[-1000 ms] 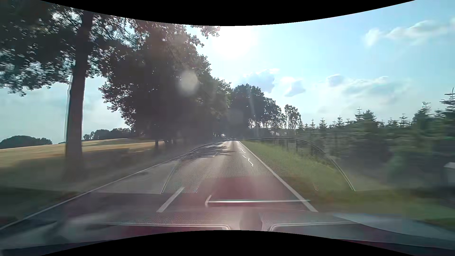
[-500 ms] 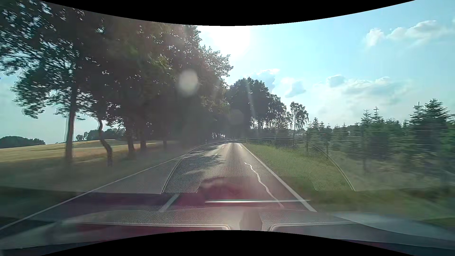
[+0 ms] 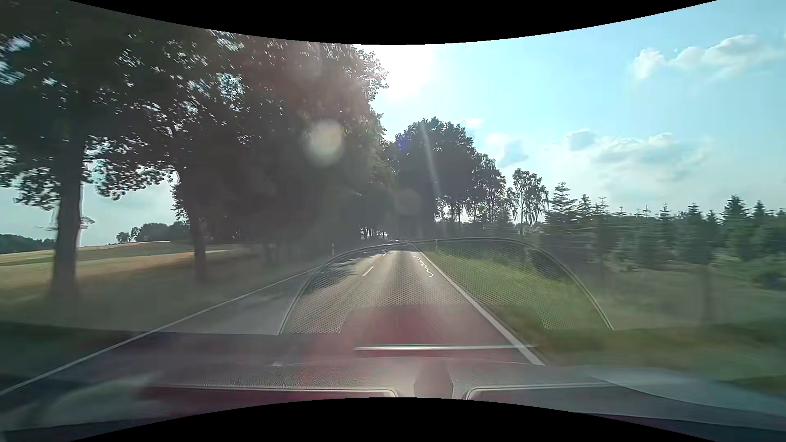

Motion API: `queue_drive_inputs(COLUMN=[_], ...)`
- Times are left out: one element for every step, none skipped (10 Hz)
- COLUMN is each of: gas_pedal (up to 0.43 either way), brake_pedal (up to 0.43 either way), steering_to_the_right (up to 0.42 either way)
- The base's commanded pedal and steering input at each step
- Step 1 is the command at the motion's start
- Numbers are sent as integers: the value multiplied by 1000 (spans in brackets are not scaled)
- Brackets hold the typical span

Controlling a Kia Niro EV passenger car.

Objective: Follow the waypoints while adhering to traffic rules and regulations

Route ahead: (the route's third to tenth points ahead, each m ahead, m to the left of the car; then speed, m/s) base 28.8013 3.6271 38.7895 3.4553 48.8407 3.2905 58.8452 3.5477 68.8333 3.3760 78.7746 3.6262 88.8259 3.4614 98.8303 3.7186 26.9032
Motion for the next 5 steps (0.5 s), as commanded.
queue_drive_inputs(gas_pedal=[280, 280, 280, 280, 280], brake_pedal=[0, 0, 0, 0, 0], steering_to_the_right=[-3, -3, -3, -3, -3])
